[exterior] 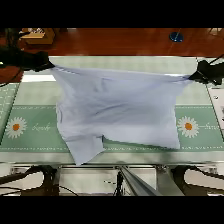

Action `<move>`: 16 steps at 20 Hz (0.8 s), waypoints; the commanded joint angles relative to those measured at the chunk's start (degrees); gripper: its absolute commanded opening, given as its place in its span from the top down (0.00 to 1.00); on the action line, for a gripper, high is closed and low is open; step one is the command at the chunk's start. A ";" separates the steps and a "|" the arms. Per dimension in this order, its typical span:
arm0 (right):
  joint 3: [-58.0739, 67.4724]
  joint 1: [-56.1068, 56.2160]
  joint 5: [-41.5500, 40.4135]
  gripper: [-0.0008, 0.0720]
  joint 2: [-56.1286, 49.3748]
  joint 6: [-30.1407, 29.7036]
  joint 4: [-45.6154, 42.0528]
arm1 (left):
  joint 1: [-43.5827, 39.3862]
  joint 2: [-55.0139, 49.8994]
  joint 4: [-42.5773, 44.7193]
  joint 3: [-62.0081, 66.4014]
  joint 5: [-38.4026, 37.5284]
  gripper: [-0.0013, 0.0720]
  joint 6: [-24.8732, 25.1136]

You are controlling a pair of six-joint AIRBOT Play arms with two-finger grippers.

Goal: Fold the shirts.

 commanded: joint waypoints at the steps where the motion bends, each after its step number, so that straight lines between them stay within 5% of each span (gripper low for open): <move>1: -0.07 2.12 -11.23 0.96 -6.14 -0.35 2.10 | -0.42 -6.82 -4.52 -0.11 7.19 0.96 6.01; 7: -0.02 4.11 -13.25 0.96 -11.15 -6.64 1.11 | -0.37 -12.31 -5.01 -0.11 10.32 0.96 12.46; 11: -0.02 4.00 -4.20 0.96 -8.39 -6.60 -4.22 | -0.39 -11.63 2.54 0.02 0.02 0.96 15.08; 16: -0.02 4.17 14.19 0.96 -7.45 -2.67 -7.82 | -0.44 -11.58 13.16 0.02 -17.25 0.96 4.22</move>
